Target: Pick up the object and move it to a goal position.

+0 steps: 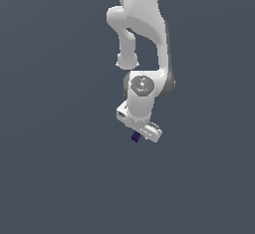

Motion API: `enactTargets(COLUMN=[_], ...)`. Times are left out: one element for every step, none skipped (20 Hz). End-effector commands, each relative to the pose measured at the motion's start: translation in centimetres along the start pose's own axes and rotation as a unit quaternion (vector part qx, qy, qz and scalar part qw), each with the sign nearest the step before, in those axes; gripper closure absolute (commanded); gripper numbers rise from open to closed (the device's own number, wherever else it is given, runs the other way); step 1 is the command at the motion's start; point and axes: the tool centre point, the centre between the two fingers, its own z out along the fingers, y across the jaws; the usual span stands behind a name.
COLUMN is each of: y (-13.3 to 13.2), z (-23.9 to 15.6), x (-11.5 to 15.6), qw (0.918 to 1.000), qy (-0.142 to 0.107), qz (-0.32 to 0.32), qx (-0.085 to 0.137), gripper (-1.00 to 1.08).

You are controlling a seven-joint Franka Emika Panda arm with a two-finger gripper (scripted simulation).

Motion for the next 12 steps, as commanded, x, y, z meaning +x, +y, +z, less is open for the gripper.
enactTargets(y=[0.0, 0.0, 0.0, 0.0, 0.0, 0.0, 0.0, 0.0, 0.1, 0.1, 0.1, 0.1], z=[0.0, 0.0, 0.2, 0.4, 0.6, 1.0, 1.4, 1.9, 2.5, 3.1, 3.6, 4.0], x=[0.0, 0.0, 0.0, 0.0, 0.0, 0.0, 0.0, 0.0, 0.0, -0.1, -0.1, -0.1], qw=[1.0, 1.0, 1.0, 1.0, 1.0, 1.0, 1.0, 1.0, 1.0, 1.0, 1.0, 1.0], qy=[0.0, 0.0, 0.0, 0.0, 0.0, 0.0, 0.0, 0.0, 0.0, 0.0, 0.0, 0.0], qz=[0.0, 0.0, 0.0, 0.0, 0.0, 0.001, 0.001, 0.001, 0.001, 0.002, 0.002, 0.002], qx=[0.0, 0.0, 0.0, 0.0, 0.0, 0.0, 0.0, 0.0, 0.0, 0.0, 0.0, 0.0], gripper=[-0.92, -0.92, -0.92, -0.92, -0.92, -0.92, -0.92, -0.92, -0.92, -0.92, -0.92, -0.92])
